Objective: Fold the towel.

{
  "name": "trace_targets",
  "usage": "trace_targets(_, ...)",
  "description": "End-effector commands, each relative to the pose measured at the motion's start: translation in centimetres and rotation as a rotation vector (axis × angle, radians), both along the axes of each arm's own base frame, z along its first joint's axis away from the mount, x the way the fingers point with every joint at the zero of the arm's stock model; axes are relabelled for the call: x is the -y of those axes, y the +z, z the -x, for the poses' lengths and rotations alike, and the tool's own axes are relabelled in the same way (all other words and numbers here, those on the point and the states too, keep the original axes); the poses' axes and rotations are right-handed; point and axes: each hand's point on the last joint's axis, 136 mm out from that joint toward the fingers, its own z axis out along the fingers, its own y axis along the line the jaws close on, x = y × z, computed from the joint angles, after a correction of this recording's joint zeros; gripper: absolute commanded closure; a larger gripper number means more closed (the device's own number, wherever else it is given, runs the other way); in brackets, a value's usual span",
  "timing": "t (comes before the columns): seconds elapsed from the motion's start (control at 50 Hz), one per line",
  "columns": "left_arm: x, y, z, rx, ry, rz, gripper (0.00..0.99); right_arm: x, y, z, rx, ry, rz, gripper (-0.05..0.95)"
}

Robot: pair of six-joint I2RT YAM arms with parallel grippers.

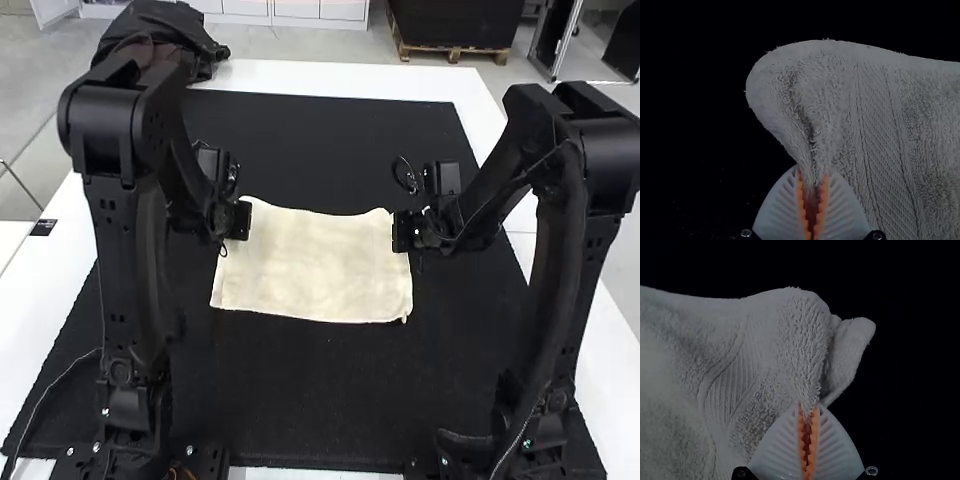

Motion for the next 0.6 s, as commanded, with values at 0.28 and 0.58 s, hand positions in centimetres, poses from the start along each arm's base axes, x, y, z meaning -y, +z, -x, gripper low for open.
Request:
trace_targets(0.28,-0.4,2.3,0.8,-0.01,-0.001,0.006,0.974,1.7,2.3,-0.3,0.029,-0.044,-0.063,0.92)
trace_targets(0.58,-0.1,2.9,2.5,-0.031,-0.026,0.013,0.974,2.4,3.9,0.5,0.05,-0.047,-0.08,0.92)
